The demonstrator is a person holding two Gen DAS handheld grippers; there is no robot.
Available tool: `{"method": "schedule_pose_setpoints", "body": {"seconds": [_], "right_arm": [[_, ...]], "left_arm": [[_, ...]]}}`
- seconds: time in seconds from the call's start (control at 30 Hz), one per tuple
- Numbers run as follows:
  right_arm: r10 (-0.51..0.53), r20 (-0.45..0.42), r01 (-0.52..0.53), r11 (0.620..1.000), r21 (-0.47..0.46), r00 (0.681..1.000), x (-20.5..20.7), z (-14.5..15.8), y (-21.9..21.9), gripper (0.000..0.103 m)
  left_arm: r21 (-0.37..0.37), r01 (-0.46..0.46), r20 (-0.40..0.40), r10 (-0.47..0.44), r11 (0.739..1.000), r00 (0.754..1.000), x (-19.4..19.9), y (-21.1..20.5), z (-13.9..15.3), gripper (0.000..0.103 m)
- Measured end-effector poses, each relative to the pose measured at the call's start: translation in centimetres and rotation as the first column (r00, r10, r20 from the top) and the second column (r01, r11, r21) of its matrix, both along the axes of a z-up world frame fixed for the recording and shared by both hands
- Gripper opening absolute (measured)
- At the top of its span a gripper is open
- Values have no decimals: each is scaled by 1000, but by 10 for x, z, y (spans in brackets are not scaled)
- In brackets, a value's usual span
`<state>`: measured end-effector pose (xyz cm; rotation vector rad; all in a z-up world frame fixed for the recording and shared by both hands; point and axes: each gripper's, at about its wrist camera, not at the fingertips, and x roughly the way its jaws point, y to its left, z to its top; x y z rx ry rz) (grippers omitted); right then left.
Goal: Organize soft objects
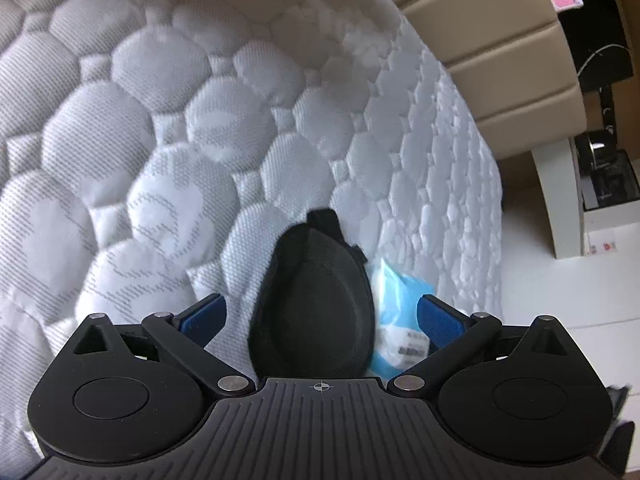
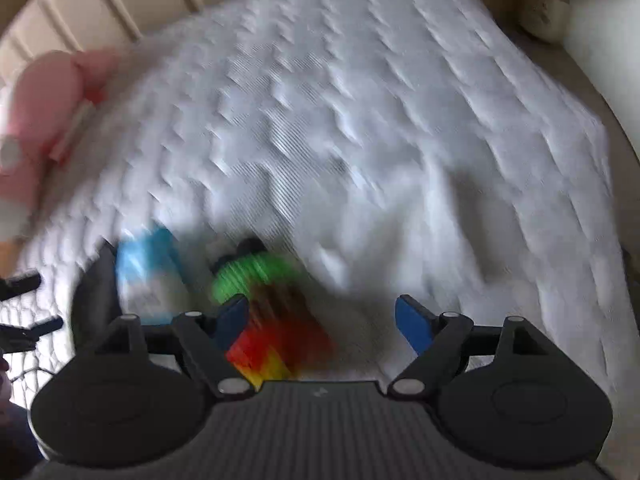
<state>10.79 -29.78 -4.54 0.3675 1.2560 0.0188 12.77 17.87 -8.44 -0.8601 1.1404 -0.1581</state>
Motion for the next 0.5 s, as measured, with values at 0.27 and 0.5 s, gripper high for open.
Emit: {"method": "schedule_pose_setpoints", "body": {"seconds": [0.27, 0.5], "right_arm": [[-226, -92, 244, 914, 324, 970, 12, -45, 4, 92], [-239, -66, 244, 868, 433, 969, 28, -30, -11, 91]], "left_arm": [[40, 36, -9, -36, 999, 999, -1, -9, -2, 103], [14, 5, -26, -5, 1000, 1000, -1, -5, -6, 103]]}}
